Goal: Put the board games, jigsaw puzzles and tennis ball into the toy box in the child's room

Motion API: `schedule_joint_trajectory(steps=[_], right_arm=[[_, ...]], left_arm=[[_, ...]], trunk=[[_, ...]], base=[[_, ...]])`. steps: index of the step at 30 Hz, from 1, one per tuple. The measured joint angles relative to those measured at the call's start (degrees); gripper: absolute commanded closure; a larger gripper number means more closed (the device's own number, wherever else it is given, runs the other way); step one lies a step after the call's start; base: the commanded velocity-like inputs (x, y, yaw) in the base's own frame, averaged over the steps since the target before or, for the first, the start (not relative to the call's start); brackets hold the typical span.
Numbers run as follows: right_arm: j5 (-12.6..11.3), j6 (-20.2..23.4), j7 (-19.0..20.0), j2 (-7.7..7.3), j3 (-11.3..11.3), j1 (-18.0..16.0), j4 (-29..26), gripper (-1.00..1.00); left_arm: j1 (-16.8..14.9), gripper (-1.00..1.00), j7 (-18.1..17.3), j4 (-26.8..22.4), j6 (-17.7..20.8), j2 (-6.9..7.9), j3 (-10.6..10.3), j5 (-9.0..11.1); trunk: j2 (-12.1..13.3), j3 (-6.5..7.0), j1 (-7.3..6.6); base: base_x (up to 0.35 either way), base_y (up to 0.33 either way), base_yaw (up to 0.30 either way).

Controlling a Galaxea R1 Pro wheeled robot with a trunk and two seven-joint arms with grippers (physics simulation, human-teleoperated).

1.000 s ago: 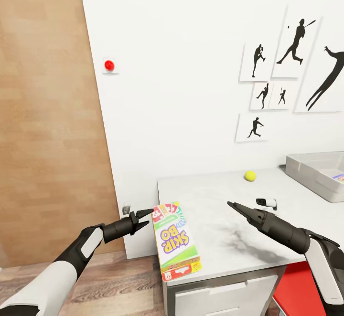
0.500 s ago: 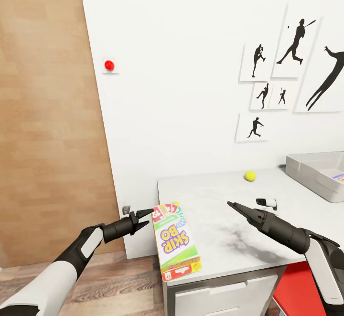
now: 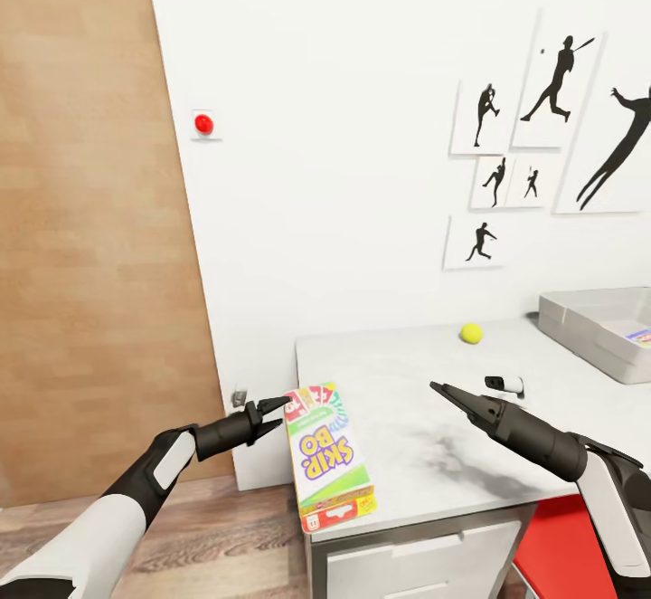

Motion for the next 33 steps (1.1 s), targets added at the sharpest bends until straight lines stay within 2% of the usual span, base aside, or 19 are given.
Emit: schedule_joint_trajectory(steps=[8,33], right_arm=[[-0.01,0.00,0.01,0.00,0.00,0.00,0.01,-1.00],[-0.01,0.00,0.01,-0.01,0.00,0.00,0.01,-1.00]], left_arm=[[0.00,-1.00,-0.05,0.00,-0.08,0.02,0.00,-0.02],[-0.01,-1.00,-0.14,0.00,-0.10,0.03,0.05,0.00]], trunk=[[0.00,0.00,0.00],[0.00,0.00,0.00]], base=[[-0.007,-0.093,0.000],[0.000,-0.003,0.000]])
